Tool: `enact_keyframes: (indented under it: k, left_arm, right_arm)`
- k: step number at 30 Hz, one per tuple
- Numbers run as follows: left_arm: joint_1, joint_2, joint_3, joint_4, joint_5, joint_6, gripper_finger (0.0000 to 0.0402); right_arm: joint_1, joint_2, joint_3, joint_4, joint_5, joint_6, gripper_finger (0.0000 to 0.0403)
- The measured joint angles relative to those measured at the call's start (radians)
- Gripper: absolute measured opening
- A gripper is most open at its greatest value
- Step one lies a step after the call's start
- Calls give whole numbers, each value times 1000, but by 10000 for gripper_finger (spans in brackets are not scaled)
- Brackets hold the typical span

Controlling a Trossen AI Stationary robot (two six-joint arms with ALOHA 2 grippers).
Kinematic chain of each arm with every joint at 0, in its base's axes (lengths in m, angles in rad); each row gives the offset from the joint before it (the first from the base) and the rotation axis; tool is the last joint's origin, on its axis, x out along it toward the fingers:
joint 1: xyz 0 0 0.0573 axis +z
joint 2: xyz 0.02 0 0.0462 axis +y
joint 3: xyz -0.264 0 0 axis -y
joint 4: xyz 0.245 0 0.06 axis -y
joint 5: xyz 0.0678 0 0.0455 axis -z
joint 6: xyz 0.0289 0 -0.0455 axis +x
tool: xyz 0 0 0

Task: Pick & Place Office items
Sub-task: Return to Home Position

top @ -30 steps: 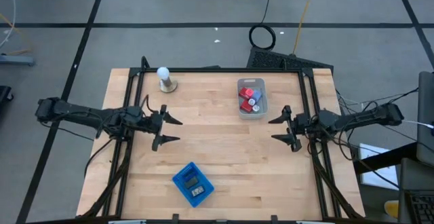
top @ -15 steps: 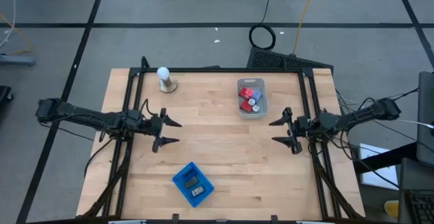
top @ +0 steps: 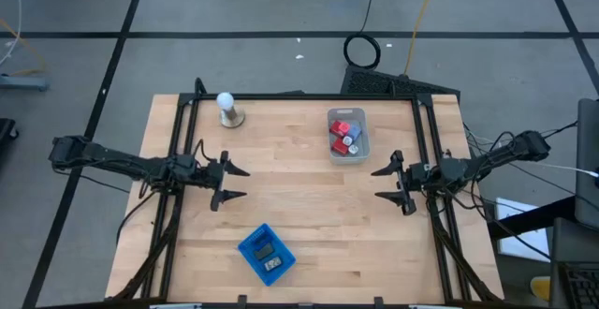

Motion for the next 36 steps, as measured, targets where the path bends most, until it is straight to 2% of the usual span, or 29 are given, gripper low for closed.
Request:
enact_keyframes:
  k: [7,17,23,29,36]
  left_arm:
    - [0,-23,0,-13,12,10,296]
    - [0,-218,1,-213,27,-39,296]
    - [0,-298,1,-269,12,-40,296]
    - [0,-374,1,-345,3,-36,296]
    - [-1,-491,7,-431,-15,-43,296]
  right_arm:
    - [36,0,-5,2,0,4,267]
    - [45,0,-6,27,3,-13,267]
    - [45,0,-6,26,83,-17,267]
    - [45,-6,-6,23,84,-47,267]
    - [45,-87,-6,-43,175,-70,267]
